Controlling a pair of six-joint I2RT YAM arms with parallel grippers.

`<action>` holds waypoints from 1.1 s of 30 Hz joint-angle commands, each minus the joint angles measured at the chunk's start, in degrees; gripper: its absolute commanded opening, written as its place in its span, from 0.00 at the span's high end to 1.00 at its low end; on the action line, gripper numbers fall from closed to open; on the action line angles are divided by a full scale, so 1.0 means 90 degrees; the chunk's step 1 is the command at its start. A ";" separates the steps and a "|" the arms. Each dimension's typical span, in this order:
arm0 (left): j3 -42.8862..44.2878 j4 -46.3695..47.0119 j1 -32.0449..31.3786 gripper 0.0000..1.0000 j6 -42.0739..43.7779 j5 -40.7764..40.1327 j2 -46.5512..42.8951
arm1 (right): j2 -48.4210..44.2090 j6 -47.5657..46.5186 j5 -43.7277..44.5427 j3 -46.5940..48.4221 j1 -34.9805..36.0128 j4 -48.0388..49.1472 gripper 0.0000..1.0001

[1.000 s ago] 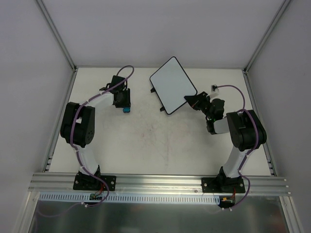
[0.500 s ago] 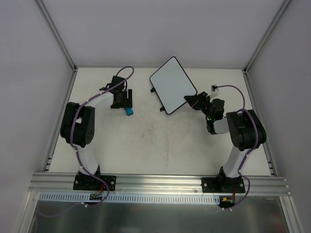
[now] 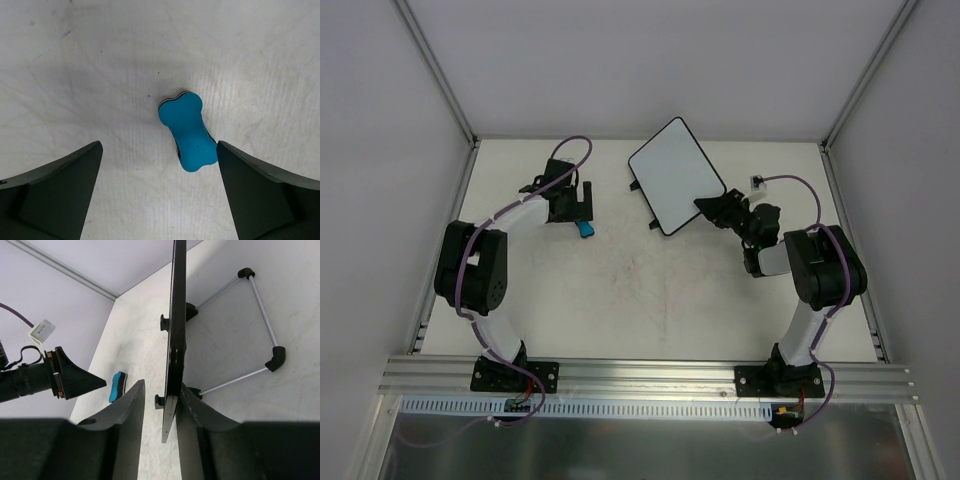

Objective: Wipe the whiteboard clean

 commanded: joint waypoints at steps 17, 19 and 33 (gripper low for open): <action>-0.0873 0.1095 -0.0205 0.01 -0.0200 -0.0418 -0.1210 | -0.0505 -0.0303 0.0338 -0.0499 0.0064 0.0355 0.01; -0.0923 0.1106 -0.0205 0.01 -0.0200 -0.0389 -0.1289 | -0.0768 -0.0556 0.0504 -0.0646 0.0064 0.0160 0.01; -0.2250 0.1116 -0.0205 0.01 -0.0541 -0.0252 -0.2928 | -0.5551 -0.2509 0.2017 -0.1379 0.0142 -0.5111 0.01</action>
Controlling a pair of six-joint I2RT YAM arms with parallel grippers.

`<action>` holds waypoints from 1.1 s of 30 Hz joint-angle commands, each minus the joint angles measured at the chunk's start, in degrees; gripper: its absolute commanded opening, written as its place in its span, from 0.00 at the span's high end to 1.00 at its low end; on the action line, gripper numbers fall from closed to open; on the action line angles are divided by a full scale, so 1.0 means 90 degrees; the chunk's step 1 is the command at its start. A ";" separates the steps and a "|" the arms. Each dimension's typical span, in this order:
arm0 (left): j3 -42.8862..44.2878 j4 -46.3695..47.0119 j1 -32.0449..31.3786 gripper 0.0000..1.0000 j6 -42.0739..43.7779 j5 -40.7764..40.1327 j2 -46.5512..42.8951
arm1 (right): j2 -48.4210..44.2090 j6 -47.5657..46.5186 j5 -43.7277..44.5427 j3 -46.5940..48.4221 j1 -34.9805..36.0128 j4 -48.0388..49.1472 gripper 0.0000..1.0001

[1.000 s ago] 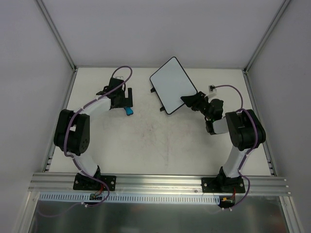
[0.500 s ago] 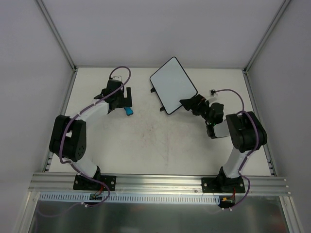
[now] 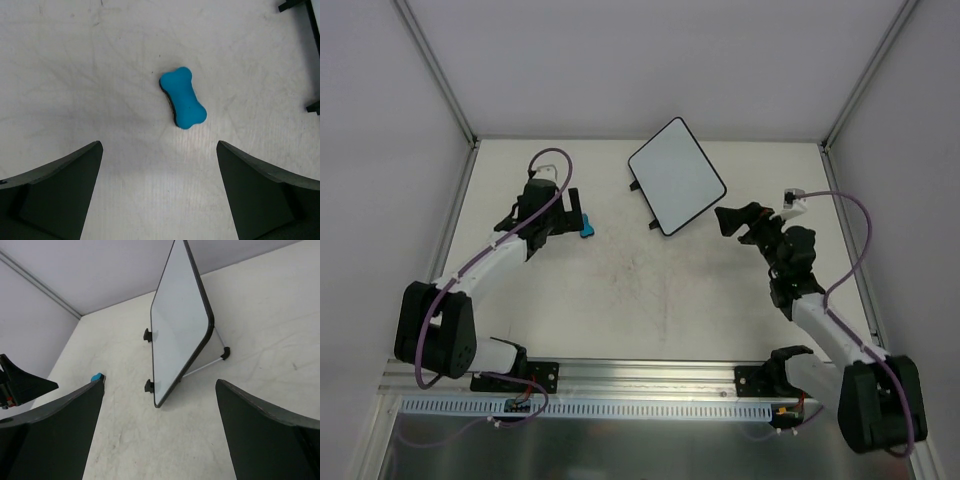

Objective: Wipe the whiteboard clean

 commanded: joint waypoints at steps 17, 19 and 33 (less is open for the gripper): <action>-0.2429 0.0089 -0.0074 0.01 -0.0090 -0.0198 -0.3768 | -0.3926 -0.1450 0.1411 -0.0778 0.0057 -0.4273 0.01; -0.2644 0.0098 -0.0074 0.01 0.0008 -0.0187 -0.3916 | -0.4218 -0.1480 0.1440 -0.0905 0.0047 -0.4273 0.01; -0.2976 0.0128 -0.0074 0.01 0.0087 -0.0227 -0.4356 | -0.4317 -0.1567 0.1421 -0.1198 0.0047 -0.4244 0.01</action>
